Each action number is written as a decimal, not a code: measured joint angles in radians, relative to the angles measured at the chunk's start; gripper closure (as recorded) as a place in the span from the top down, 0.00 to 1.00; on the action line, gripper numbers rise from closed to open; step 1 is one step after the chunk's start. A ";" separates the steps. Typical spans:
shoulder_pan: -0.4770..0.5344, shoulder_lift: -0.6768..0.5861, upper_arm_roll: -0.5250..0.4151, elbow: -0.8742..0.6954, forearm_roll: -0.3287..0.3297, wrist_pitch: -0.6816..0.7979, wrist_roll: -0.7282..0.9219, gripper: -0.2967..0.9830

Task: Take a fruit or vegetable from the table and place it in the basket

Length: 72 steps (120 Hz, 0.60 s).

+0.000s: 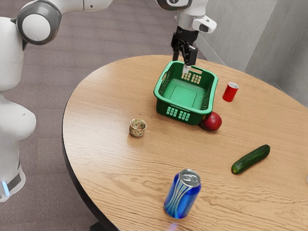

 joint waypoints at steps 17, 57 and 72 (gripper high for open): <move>0.000 0.000 0.000 0.000 0.000 -0.001 -0.015 0.77; -0.203 0.039 -0.037 -0.003 0.051 0.067 -0.149 0.77; -0.427 0.112 0.105 0.028 0.078 0.136 -0.242 0.77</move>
